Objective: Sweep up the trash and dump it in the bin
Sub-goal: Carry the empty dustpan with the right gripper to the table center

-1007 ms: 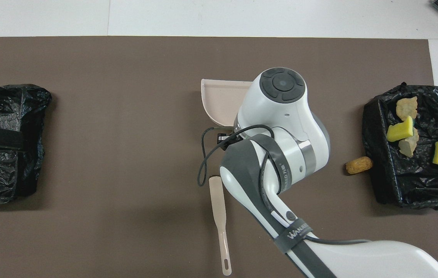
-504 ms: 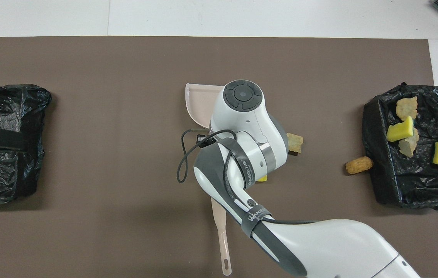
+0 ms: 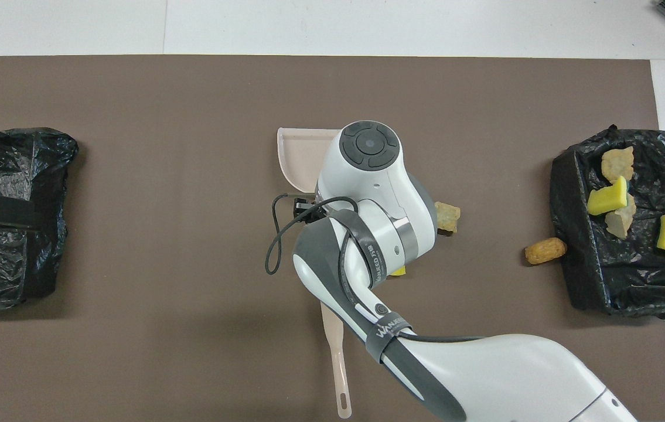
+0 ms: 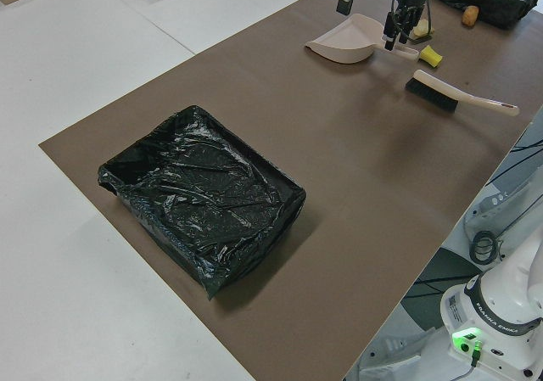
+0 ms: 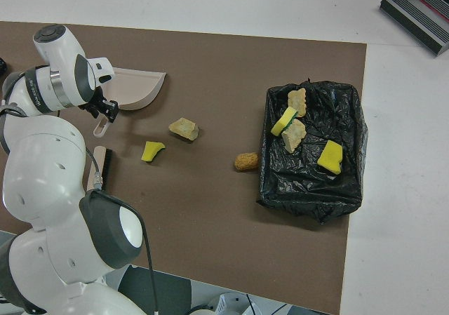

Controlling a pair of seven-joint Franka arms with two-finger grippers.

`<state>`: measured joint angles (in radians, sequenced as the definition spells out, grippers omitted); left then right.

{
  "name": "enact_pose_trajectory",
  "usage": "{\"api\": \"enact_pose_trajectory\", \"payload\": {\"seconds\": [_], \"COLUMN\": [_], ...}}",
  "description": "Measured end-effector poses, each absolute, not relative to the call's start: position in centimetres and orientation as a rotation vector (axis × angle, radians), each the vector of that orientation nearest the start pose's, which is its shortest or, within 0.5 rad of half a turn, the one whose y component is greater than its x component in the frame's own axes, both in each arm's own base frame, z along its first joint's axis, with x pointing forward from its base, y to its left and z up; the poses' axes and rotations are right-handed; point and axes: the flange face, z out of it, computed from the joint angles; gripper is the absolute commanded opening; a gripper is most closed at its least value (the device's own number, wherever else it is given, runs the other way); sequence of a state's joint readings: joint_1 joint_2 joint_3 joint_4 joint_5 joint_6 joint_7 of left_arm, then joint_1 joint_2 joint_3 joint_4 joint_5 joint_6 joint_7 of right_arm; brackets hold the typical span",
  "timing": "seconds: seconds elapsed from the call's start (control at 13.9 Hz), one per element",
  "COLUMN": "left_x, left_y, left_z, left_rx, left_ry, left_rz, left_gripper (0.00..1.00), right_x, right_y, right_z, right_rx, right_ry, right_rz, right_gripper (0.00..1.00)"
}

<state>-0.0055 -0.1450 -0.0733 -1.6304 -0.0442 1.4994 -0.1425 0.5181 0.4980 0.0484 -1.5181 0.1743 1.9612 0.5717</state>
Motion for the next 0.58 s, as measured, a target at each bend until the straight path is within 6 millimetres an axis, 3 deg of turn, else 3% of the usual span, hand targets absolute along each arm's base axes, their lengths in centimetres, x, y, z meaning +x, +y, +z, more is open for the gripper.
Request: {"api": "enact_pose_trajectory", "payload": {"seconds": [0.36,0.58], "left_x": [49.9,49.9], "left_y": [-4.8,-4.8], "left_z": [66.6,66.3], "left_rx": [-3.175,-3.174], "left_ry": [-0.097,-0.097], "left_rz": [-0.015,-0.002], "left_gripper": [1.0,1.0], "right_x": [56.3,53.6], "right_y": [36.1,36.0], "right_z": [41.3,42.2], "right_rx": [-3.023,-3.035], "right_ry": [0.113,0.084], "right_rz": [0.266,0.291], "right_gripper": [1.0,1.0]}}
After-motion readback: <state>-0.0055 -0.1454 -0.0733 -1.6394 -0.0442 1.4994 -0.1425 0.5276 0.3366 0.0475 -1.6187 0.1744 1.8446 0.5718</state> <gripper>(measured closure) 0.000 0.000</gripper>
